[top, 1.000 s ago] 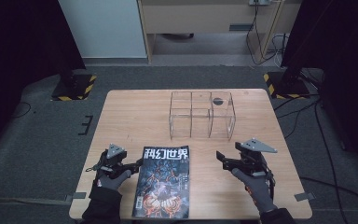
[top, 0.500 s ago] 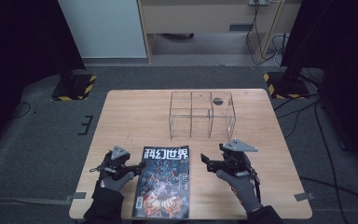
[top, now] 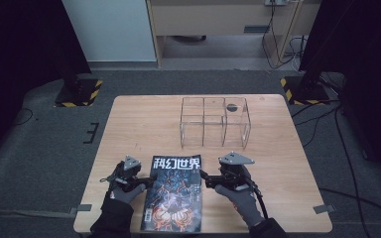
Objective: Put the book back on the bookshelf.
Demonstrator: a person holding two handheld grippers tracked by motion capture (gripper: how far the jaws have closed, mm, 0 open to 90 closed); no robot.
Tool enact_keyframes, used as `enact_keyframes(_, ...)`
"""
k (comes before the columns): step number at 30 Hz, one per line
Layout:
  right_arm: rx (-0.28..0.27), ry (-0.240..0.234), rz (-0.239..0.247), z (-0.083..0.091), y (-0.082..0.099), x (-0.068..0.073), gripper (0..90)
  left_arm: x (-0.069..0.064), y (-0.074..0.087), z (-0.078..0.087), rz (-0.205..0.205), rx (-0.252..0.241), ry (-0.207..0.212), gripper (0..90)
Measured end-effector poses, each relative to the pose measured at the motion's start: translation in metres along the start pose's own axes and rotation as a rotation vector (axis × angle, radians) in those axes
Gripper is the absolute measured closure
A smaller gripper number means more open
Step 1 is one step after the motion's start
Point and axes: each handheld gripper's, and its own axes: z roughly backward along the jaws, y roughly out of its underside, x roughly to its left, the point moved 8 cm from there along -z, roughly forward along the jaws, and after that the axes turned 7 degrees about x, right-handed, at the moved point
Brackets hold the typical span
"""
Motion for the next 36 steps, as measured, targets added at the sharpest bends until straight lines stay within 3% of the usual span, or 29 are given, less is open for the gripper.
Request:
enact_keyframes(26,0.128,-0.035,-0.008,-0.045,0.040,0.032,16.1,-0.007,0.010,-0.015,-0.051,0.088,0.014,20.4)
enact_keyframes(36,0.171,-0.052,-0.019,-0.055,0.051,0.040,16.8,-0.009,0.011,-0.016,-0.040,0.094,0.025,20.5)
